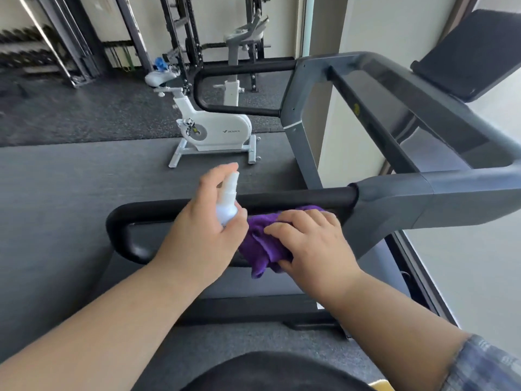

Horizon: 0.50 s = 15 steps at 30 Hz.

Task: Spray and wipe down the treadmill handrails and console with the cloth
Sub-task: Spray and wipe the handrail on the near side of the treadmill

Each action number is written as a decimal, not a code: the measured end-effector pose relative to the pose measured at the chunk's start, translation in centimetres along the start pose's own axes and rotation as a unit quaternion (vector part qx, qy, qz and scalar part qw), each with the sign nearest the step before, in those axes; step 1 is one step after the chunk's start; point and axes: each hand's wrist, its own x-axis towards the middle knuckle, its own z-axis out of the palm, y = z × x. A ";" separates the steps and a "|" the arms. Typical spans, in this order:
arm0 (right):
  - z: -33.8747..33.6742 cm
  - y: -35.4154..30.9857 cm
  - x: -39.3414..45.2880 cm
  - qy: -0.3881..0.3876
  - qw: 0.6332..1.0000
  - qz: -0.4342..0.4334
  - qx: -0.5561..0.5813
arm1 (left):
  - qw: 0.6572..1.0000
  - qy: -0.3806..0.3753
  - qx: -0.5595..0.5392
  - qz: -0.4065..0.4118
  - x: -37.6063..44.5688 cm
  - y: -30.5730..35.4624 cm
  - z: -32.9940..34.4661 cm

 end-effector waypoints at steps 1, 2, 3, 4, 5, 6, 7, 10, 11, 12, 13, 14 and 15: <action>0.0 -0.4 -0.5 -0.030 0.999 0.000 0.014 | 0.999 -0.022 0.031 -0.001 0.5 0.4 0.3; -0.1 -0.7 -1.0 -0.060 0.998 0.003 0.025 | 0.997 -0.044 0.065 0.002 1.0 0.8 0.7; -0.2 -0.9 -1.5 -0.085 0.996 0.008 0.030 | 0.993 -0.066 0.097 0.005 1.6 1.2 1.2; -0.3 -1.0 -2.0 -0.107 0.994 0.014 0.032 | 0.988 -0.086 0.125 0.007 2.1 1.6 1.7; -0.5 -1.1 -2.4 -0.124 0.992 0.019 0.033 | 0.983 -0.103 0.150 0.009 2.7 2.0 2.3; -0.6 -1.0 -2.6 -0.135 0.990 0.026 0.037 | 0.979 -0.117 0.169 0.012 3.2 2.3 2.9; -0.9 -0.9 -2.8 -0.144 0.988 0.032 0.041 | 0.975 -0.127 0.181 0.018 3.7 2.5 3.5; -1.5 -0.6 -2.8 -0.156 0.986 0.045 0.047 | 0.970 -0.141 0.194 0.031 4.7 3.1 4.9; -1.6 -0.5 -2.8 -0.156 0.985 0.049 0.049 | 0.969 -0.142 0.199 0.031 4.9 3.3 5.1; -1.8 -0.4 -2.9 -0.155 0.985 0.055 0.053 | 0.968 -0.142 0.204 0.030 5.0 3.4 5.2; -1.9 -0.3 -3.0 -0.155 0.985 0.060 0.056 | 0.967 -0.143 0.209 0.027 5.0 3.4 5.3; -2.0 -0.2 -3.1 -0.155 0.984 0.064 0.059 | 0.966 -0.145 0.211 0.025 5.0 3.3 5.4; -2.1 -0.1 -3.2 -0.154 0.984 0.068 0.063 | 0.965 -0.147 0.214 0.023 5.0 3.3 5.4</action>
